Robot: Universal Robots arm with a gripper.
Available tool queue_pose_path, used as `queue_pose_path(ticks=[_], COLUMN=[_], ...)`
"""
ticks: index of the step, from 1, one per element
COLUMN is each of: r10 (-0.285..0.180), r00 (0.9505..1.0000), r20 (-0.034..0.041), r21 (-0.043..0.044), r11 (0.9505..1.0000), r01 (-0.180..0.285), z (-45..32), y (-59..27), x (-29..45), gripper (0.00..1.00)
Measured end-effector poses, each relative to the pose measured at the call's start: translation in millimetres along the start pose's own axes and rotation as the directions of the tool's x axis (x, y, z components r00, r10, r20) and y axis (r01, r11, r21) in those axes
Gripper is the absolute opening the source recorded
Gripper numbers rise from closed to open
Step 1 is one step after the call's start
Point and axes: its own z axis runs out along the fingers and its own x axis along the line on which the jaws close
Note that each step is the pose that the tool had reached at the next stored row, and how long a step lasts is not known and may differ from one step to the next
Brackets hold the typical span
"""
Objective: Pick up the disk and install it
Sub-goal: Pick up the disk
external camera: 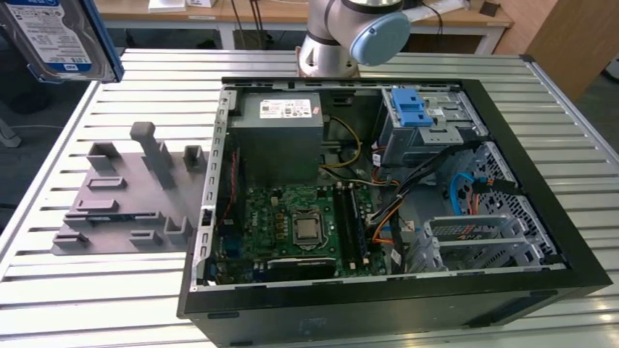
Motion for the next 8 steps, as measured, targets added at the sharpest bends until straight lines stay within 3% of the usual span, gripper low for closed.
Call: queue_pose_path(ticks=[8], r10=[0.000], r00=[1.0000], r20=[0.0000], r21=[0.0000], r11=[1.0000], r01=[0.000], z=[-6.8], y=[0.1], x=[-0.1], gripper=[0.36])
